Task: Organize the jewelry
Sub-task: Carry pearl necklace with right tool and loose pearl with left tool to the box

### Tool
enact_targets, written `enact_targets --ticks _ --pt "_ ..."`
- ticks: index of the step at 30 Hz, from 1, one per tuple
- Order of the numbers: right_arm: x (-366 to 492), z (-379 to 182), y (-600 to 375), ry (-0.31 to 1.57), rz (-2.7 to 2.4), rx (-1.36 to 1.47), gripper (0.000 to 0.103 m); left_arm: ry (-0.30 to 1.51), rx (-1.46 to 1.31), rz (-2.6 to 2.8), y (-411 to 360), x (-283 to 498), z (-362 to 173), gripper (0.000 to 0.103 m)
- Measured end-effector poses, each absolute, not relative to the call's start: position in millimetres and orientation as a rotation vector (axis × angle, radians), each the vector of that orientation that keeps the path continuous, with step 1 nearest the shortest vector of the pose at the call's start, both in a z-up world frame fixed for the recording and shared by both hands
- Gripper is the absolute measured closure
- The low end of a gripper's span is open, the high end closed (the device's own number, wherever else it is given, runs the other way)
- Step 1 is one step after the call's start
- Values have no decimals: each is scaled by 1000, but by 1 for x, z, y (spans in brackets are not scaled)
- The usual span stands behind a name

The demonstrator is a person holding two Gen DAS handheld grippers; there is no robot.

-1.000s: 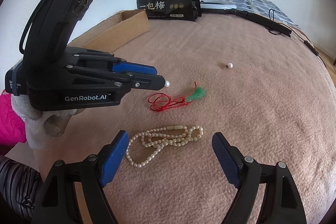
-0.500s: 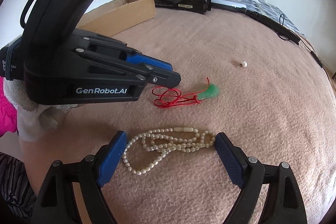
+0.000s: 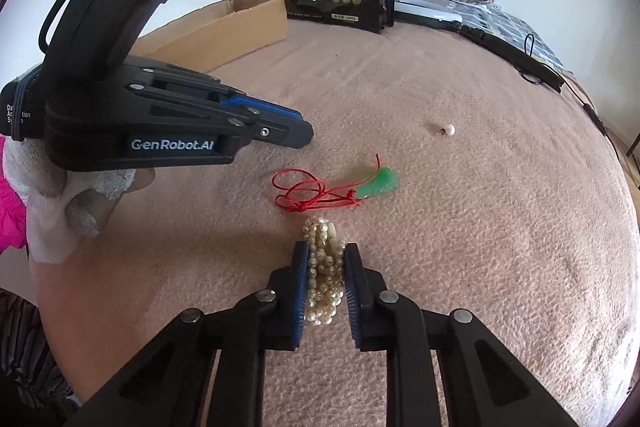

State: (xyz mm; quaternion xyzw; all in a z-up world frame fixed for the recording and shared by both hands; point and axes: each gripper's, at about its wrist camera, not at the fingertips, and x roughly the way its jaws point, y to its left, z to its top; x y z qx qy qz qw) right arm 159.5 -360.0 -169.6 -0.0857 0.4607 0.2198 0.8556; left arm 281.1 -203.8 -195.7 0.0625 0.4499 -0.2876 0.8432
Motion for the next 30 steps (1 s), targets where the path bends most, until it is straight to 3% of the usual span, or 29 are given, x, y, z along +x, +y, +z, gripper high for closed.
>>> enact_targets --ticks 6,30 --pt "157 -164 -364 971 460 -142 95 925 125 -593 -196 275 -184 97" --pt "131 -94 -382 889 411 -98 98 809 84 -558 -157 230 -117 97"
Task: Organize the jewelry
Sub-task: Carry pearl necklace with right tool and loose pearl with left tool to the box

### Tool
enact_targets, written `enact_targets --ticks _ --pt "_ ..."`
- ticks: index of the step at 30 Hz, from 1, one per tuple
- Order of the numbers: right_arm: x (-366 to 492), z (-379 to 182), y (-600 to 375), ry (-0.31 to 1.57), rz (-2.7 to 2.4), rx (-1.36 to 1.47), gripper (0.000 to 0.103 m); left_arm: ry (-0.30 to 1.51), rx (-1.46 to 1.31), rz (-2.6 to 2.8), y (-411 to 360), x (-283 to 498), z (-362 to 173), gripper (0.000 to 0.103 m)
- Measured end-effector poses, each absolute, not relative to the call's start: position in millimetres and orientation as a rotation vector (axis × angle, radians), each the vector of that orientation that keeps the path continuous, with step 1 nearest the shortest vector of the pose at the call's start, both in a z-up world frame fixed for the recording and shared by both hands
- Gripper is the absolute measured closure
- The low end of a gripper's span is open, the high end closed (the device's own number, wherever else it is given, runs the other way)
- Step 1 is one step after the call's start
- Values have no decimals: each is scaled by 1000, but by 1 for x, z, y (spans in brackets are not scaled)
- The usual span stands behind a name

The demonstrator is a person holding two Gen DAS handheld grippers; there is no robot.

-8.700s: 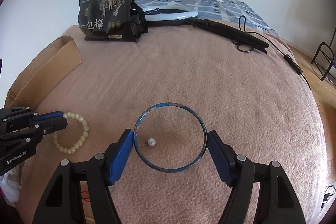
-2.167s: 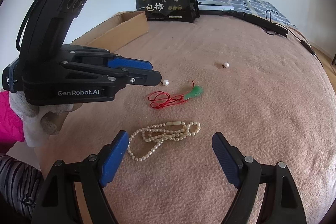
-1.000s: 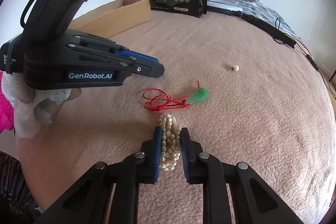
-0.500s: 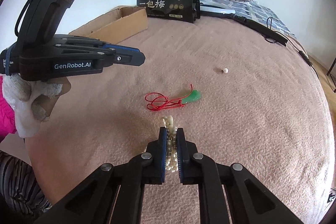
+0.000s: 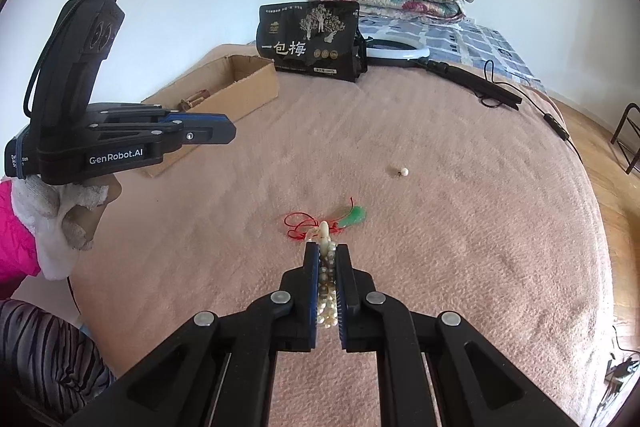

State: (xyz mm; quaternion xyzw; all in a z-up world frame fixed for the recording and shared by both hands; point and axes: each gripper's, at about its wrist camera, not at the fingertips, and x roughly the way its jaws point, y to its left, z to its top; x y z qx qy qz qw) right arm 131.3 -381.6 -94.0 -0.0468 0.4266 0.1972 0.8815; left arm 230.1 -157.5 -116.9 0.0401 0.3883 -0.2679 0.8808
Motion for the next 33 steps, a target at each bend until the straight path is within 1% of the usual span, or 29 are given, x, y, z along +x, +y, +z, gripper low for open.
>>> enact_targets --ticks 16,33 --pt "131 -56 -340 828 477 -117 98 756 33 -459 -88 225 -90 97" --pt "175 -39 -241 783 604 -162 98 746 -37 -301 18 241 -98 97"
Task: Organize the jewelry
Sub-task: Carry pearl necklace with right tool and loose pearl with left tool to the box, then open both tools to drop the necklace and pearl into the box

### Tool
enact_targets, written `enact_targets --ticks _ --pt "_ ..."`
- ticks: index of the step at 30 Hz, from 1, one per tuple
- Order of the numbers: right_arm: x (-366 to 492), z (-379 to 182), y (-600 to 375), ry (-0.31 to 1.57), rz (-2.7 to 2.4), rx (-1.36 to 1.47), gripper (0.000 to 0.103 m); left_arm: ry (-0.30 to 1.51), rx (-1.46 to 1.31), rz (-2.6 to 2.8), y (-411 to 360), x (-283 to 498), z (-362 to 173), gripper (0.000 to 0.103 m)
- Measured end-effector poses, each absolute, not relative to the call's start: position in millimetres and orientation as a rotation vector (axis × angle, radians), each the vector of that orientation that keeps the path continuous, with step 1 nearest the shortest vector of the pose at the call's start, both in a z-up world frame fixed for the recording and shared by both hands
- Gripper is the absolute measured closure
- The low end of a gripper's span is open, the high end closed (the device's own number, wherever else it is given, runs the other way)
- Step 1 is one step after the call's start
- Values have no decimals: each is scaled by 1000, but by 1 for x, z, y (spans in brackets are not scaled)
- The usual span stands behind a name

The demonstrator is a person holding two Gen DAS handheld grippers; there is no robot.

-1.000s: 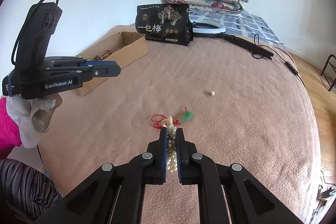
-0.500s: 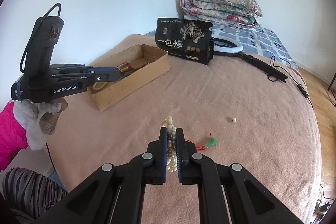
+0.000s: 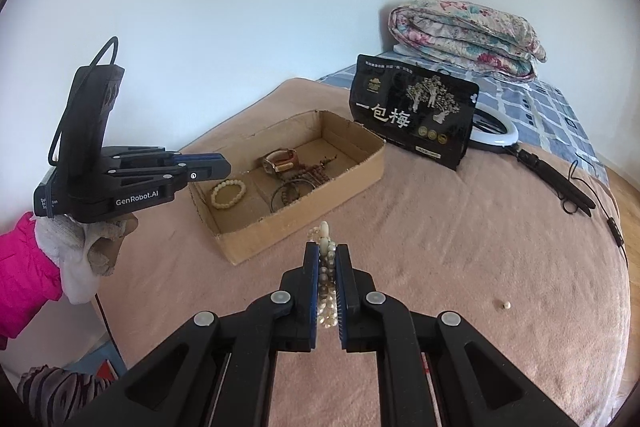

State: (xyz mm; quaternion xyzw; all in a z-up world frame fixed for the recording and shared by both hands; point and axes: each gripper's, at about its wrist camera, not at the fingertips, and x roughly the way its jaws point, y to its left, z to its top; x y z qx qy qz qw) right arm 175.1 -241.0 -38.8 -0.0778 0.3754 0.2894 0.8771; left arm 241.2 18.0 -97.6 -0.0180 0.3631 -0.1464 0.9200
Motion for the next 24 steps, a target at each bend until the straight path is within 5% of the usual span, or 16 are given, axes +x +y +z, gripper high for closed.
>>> enact_targets --ticks 24 --pt "254 -57 -140 795 682 -157 98 772 -76 -271 60 252 -119 97"
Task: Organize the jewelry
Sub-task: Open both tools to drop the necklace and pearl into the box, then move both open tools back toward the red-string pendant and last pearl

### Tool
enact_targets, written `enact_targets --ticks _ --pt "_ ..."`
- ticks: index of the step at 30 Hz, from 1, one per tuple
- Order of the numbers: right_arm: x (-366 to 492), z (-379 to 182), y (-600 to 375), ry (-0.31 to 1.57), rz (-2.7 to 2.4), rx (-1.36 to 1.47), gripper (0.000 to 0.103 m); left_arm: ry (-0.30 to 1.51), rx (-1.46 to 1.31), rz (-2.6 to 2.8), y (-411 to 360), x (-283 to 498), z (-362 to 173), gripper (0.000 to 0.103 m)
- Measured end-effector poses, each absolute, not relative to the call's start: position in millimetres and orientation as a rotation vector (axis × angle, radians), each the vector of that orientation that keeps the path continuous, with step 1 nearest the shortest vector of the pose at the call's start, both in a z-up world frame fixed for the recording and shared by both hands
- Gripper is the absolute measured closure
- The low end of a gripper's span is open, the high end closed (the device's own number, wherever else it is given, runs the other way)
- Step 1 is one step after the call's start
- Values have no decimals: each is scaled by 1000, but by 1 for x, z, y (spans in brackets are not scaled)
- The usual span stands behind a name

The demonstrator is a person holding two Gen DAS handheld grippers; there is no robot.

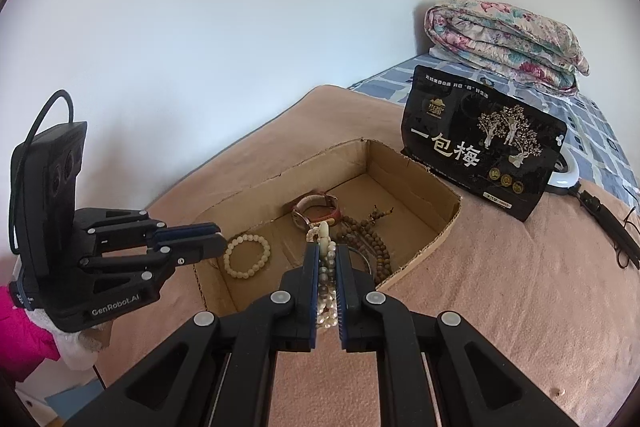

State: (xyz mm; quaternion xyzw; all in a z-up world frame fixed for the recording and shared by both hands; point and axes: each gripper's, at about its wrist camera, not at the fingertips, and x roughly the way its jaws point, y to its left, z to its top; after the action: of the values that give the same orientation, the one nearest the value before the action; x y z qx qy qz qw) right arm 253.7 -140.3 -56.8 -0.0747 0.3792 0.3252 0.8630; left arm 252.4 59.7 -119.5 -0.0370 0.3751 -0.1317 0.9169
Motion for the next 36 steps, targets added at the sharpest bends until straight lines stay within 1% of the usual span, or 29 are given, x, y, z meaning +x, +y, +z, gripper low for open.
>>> enact_targets --ticks 14,15,17,19,20,21,22,23,25,28,30,33,36 --pt "285 -77 -113 828 681 -141 98 791 -76 -315 45 255 -124 96" --pt "285 -77 -113 830 682 -142 97 793 -75 -317 44 255 -124 96" --pt "287 -77 -113 831 667 -148 93 796 -73 -321 42 255 -124 96" --pt "288 -76 -115 824 648 -141 67 795 -70 -327 41 254 -123 96" --pt "289 -75 -117 816 638 -133 63 798 -65 -324 40 254 -124 95" --pt "290 -73 -119 812 627 -123 56 801 -59 -319 39 254 -124 90" --pt "290 -72 -121 811 621 -115 47 800 -53 -314 38 254 -124 72" --pt "291 -71 -122 810 614 -110 41 792 -50 -312 38 253 -123 57" --pt "291 -69 -125 798 586 -110 19 778 -43 -302 38 250 -122 52" --pt "290 -64 -128 772 556 -114 7 781 -37 -295 37 250 -122 51" --pt "291 -63 -128 772 543 -114 3 781 -38 -293 37 249 -122 51" --pt "290 -61 -129 770 531 -119 0 777 -33 -291 37 249 -122 51" --pt "288 -62 -130 773 517 -129 0 769 -23 -288 35 247 -120 51"
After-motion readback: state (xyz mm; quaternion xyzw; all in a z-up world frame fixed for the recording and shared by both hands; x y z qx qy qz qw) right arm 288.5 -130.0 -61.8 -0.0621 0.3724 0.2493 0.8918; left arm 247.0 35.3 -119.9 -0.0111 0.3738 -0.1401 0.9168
